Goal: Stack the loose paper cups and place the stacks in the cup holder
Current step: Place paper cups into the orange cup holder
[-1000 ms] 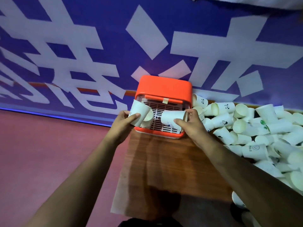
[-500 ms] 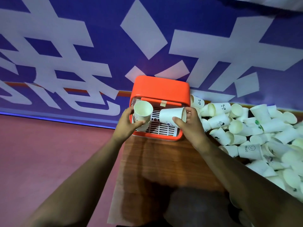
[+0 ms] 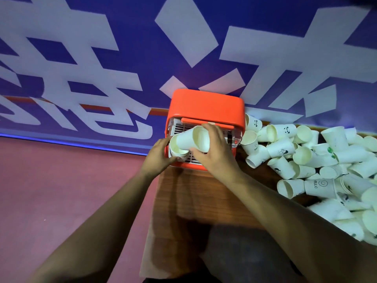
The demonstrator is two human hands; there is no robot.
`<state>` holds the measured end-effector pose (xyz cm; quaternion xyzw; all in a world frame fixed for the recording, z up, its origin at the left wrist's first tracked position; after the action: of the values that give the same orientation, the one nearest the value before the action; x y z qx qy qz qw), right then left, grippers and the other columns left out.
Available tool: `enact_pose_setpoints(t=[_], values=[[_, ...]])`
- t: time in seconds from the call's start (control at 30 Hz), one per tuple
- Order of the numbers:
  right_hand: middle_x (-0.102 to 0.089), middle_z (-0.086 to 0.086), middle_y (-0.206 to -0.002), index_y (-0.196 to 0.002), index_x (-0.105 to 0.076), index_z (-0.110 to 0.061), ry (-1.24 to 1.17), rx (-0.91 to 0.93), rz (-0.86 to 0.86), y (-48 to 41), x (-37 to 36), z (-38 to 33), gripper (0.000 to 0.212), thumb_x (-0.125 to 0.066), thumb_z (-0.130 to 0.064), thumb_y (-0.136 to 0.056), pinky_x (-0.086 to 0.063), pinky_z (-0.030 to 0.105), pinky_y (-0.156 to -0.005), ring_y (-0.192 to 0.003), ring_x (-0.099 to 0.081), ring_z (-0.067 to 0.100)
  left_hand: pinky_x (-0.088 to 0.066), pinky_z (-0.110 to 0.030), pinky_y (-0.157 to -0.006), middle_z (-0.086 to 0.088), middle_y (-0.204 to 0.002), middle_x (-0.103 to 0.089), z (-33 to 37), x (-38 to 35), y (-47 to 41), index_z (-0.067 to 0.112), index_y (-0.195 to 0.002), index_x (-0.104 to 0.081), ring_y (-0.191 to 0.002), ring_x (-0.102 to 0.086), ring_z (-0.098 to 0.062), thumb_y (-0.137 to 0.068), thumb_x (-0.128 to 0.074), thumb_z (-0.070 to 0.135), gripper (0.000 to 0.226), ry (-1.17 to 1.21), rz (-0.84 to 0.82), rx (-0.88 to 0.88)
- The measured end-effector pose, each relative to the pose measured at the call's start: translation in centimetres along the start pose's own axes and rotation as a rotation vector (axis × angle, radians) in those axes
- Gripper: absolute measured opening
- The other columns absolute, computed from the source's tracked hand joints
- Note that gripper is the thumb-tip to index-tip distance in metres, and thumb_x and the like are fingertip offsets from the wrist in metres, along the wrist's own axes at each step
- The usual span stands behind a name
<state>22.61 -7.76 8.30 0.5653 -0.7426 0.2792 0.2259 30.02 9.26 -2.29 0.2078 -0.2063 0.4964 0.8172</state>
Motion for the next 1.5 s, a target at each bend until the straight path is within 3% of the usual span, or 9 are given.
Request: enact_pose_setpoints(t=[0.2,0.43,0.6,0.67,0.83,0.97,1.17,1.33,1.5], values=[[-0.045,0.006,-0.128,-0.137,-0.042,-0.012,0.257,0.090,-0.122,-0.4,-3.5,0.3,0.073,-0.077,-0.025,-0.074,-0.047,0.043,-0.097,-0.118,-0.051,0.027,-0.044,-0.026,-0.102,0.006,-0.131,-0.060,-1.7,0.1,-0.1,0.024,-0.141,-0.054,-0.118,-0.054,-0.007,-0.079,-0.084,0.026,0.069,0.010,-0.017,0.034],[-0.049,0.004,-0.138,-0.140,-0.045,-0.011,0.259,0.014,-0.202,-1.7,-6.3,1.3,0.075,-0.078,-0.030,-0.075,-0.038,0.033,-0.107,-0.128,-0.046,0.024,-0.047,-0.031,-0.103,0.004,-0.135,-0.060,-2.0,0.1,-0.1,0.023,-0.141,-0.054,-0.122,-0.056,-0.011,-0.084,-0.080,0.031,0.063,0.032,-0.023,0.040],[-0.043,0.000,-0.149,-0.146,-0.040,-0.017,0.126,-0.173,-0.301,-2.0,-7.7,3.6,0.084,-0.081,-0.030,-0.075,-0.031,0.027,-0.110,-0.136,-0.041,0.018,-0.052,-0.025,-0.091,0.007,-0.133,-0.061,-2.2,-0.1,0.1,0.028,-0.141,-0.054,-0.109,-0.062,-0.010,-0.085,-0.078,0.036,0.062,0.039,-0.065,0.046],[-0.045,0.001,-0.148,-0.148,-0.036,-0.018,0.055,-0.258,-0.307,-2.0,-7.7,4.4,0.089,-0.083,-0.030,-0.073,-0.034,0.029,-0.108,-0.134,-0.043,0.019,-0.053,-0.021,-0.086,0.007,-0.129,-0.063,-2.3,0.0,0.1,0.028,-0.140,-0.055,-0.102,-0.065,-0.009,-0.086,-0.078,0.033,0.059,0.031,-0.067,0.063],[-0.050,0.003,-0.142,-0.146,-0.031,-0.020,-0.159,-0.457,-0.347,-0.6,-8.4,7.0,0.106,-0.086,-0.045,-0.059,-0.044,0.042,-0.105,-0.126,-0.051,0.020,-0.054,-0.031,-0.096,0.000,-0.125,-0.069,-3.1,-0.5,-0.1,0.028,-0.143,-0.051,-0.109,-0.068,-0.013,-0.089,-0.073,0.026,0.058,-0.010,-0.122,0.126],[-0.045,0.006,-0.146,-0.148,-0.031,-0.016,-0.194,-0.528,-0.393,1.1,-8.8,9.5,0.085,-0.079,-0.021,-0.078,-0.044,0.042,-0.106,-0.125,-0.051,0.019,-0.053,-0.030,-0.100,0.000,-0.123,-0.071,-3.3,-0.8,-0.5,0.030,-0.142,-0.054,-0.109,-0.068,-0.009,-0.091,-0.070,0.022,0.054,-0.005,-0.152,0.137],[-0.062,-0.004,-0.125,-0.135,-0.046,-0.025,-0.208,-0.466,-0.307,0.5,-9.9,10.6,0.065,-0.076,-0.021,-0.078,-0.052,0.043,-0.096,-0.108,-0.064,0.016,-0.049,-0.017,-0.086,0.005,-0.121,-0.071,-2.7,-1.9,-0.8,0.026,-0.134,-0.062,-0.104,-0.069,-0.009,-0.090,-0.071,0.022,0.045,-0.017,-0.131,0.116],[-0.067,-0.001,-0.115,-0.130,-0.050,-0.024,-0.207,-0.455,-0.233,-1.4,-9.9,11.3,0.059,-0.077,-0.018,-0.078,-0.054,0.040,-0.089,-0.098,-0.066,0.015,-0.051,-0.033,-0.102,0.005,-0.127,-0.069,-2.8,-2.8,-1.5,0.025,-0.138,-0.059,-0.114,-0.066,-0.009,-0.095,-0.060,0.015,0.044,0.135,-0.092,0.205],[-0.071,0.003,-0.104,-0.121,-0.054,-0.020,-0.205,-0.442,-0.221,-3.7,-10.3,12.2,0.048,-0.077,-0.020,-0.079,-0.054,0.034,-0.076,-0.086,-0.067,0.018,-0.043,-0.007,-0.092,0.005,-0.128,-0.066,-1.8,-3.0,-2.5,0.020,-0.139,-0.056,-0.120,-0.060,-0.011,-0.097,-0.045,0.003,0.046,0.217,-0.073,0.260]])
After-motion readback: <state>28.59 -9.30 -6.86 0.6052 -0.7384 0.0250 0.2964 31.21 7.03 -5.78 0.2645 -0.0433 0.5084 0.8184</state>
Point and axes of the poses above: each hand's wrist, its own y-axis away from the middle knuckle, its own x-axis out of the back of the hand, z = x × y, the point moved 6 cm from there along -y, towards the middle knuckle
